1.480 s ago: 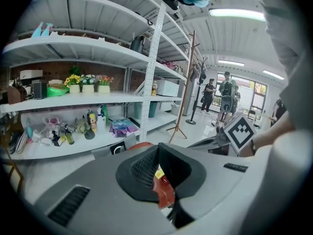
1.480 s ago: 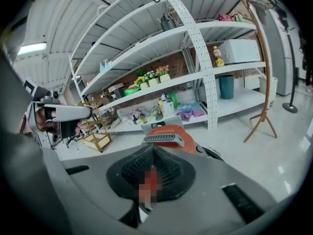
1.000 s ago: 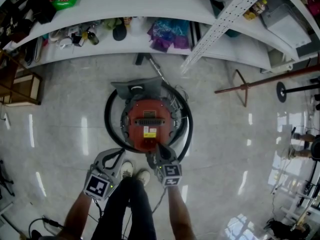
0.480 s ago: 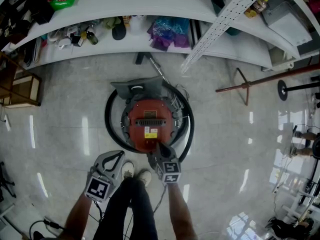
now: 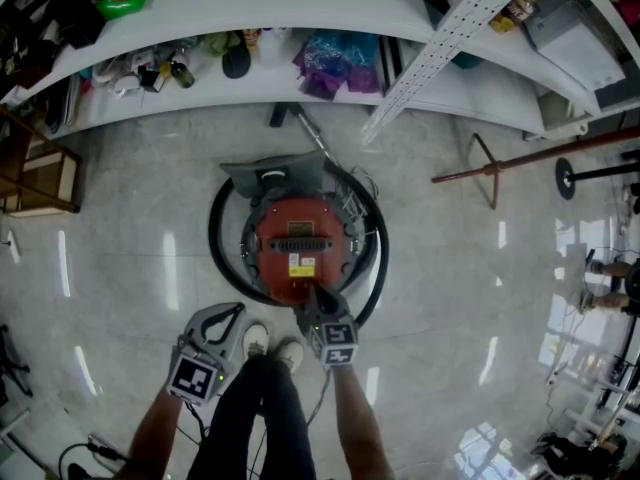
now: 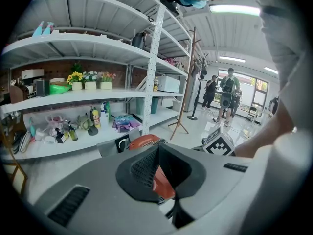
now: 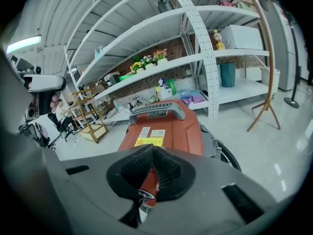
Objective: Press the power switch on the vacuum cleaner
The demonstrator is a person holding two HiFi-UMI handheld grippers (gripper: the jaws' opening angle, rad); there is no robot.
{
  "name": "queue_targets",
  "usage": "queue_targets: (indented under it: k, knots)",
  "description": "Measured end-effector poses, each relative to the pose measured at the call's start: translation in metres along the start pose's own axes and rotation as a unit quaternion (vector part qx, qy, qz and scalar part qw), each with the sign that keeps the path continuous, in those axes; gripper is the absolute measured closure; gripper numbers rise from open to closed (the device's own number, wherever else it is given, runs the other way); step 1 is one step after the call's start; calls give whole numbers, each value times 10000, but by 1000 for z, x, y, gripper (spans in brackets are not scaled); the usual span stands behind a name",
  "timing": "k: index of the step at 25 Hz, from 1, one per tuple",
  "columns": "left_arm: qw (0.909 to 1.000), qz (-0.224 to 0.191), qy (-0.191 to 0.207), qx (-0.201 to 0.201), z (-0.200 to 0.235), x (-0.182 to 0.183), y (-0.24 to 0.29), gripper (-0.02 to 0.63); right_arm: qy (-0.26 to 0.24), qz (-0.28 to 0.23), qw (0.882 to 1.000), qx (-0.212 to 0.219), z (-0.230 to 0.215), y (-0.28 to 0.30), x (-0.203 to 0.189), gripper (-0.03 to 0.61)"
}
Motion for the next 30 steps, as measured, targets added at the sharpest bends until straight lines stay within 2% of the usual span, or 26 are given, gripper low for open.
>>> queue_targets:
  k: [25,30]
  knots:
    - [10000,-35,-76,36,3,-10,2,607,-126,-53,9995,-296,-6,7,-2,568]
    - [9999,-21,-105,42,6,-10,2,607,-342,-130,9987,-355,-4,10,2,568]
Point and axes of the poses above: the fingertips, and each gripper's own axes: y forward along the fingers, z to its left, x out of its top, the point moved 1 cm from there along -y, backward along the fingers, and after that the axes turned 1 degree about -z, right-handed, at the moved point
